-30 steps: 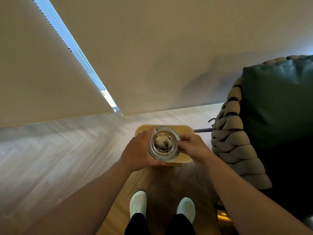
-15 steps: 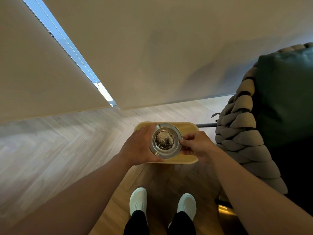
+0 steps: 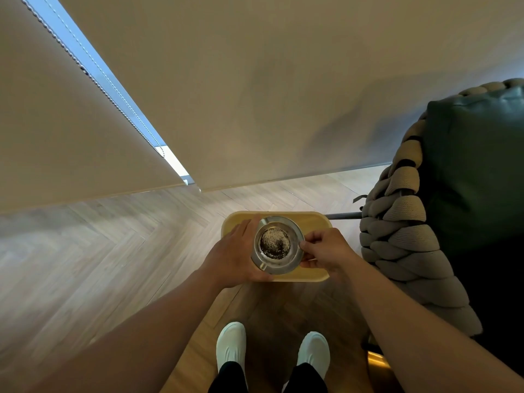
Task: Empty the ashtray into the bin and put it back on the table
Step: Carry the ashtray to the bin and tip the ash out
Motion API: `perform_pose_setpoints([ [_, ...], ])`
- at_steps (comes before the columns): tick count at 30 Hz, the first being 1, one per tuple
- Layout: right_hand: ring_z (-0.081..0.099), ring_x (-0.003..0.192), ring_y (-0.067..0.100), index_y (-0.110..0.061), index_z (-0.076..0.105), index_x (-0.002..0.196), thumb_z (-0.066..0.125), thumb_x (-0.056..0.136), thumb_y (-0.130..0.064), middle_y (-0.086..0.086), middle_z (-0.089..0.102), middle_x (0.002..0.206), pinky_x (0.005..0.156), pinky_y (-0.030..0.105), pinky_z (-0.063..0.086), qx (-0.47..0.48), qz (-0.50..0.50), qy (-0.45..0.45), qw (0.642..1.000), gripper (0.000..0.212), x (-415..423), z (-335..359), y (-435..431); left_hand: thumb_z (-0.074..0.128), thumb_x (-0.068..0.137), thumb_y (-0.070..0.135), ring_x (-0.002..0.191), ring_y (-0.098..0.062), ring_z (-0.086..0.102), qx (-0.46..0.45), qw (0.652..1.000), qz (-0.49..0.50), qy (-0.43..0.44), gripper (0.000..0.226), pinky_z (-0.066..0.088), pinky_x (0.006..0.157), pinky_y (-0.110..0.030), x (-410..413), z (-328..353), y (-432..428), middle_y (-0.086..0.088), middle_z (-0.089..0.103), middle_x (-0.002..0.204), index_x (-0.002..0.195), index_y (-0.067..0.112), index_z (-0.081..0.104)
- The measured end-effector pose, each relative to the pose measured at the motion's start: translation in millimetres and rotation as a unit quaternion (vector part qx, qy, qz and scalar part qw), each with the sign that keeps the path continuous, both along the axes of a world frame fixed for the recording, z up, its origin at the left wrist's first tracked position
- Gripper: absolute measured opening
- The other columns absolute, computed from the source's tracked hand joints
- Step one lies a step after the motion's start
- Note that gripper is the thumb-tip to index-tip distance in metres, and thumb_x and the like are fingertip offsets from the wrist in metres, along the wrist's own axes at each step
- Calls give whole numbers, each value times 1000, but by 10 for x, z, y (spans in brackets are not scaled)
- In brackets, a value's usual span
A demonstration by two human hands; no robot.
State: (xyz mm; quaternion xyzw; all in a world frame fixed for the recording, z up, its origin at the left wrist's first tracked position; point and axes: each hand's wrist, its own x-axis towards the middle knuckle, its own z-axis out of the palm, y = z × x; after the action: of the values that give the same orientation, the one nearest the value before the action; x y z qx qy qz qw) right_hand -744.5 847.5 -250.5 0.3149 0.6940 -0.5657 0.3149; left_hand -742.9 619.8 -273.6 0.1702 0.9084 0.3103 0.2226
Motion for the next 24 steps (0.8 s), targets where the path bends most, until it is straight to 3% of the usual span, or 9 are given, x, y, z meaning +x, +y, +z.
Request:
perform_pose_setpoints([
  [3, 65, 69, 24, 7, 63, 102, 62, 93, 0, 16, 64, 81, 59, 35, 61, 7, -8, -4, 1000, 12, 2, -14, 18, 72, 56, 84, 139, -13, 41, 3, 1000, -11, 16, 122, 47, 107, -38, -6, 30, -65, 10, 38, 154, 153, 32, 19],
  [6, 65, 69, 25, 7, 64, 103, 62, 92, 1, 19, 64, 84, 54, 32, 59, 20, -10, -4, 1000, 12, 7, -17, 64, 65, 61, 86, 135, -15, 43, 11, 996, -29, 86, 116, 45, 106, -35, 12, 77, -170, 2, 44, 151, 152, 26, 25],
  [9, 66, 71, 25, 4, 64, 101, 63, 91, 1, 21, 65, 88, 51, 30, 58, 30, -11, -2, 999, 10, 11, -20, 112, 70, 60, 79, 142, -27, 40, -59, 987, -50, 143, 121, 36, 111, -39, 19, 79, -282, -10, 43, 154, 153, 13, 29],
  [15, 66, 68, 25, -3, 65, 87, 64, 90, 2, 19, 66, 83, 51, 31, 58, 41, -8, 9, 999, 6, 12, -33, 153, 70, 55, 87, 157, -25, 7, -151, 984, -59, 77, 142, 12, 123, -38, -70, 12, -406, -6, 8, 170, 161, 11, 12],
  [24, 66, 64, 24, -5, 64, 83, 63, 91, 3, 18, 65, 79, 49, 31, 58, 48, -17, 17, 999, 12, 19, -50, 146, 63, 46, 95, 157, -23, 2, -189, 978, -73, 53, 155, 9, 124, -39, -61, -133, -515, -4, -2, 171, 160, 17, -5],
])
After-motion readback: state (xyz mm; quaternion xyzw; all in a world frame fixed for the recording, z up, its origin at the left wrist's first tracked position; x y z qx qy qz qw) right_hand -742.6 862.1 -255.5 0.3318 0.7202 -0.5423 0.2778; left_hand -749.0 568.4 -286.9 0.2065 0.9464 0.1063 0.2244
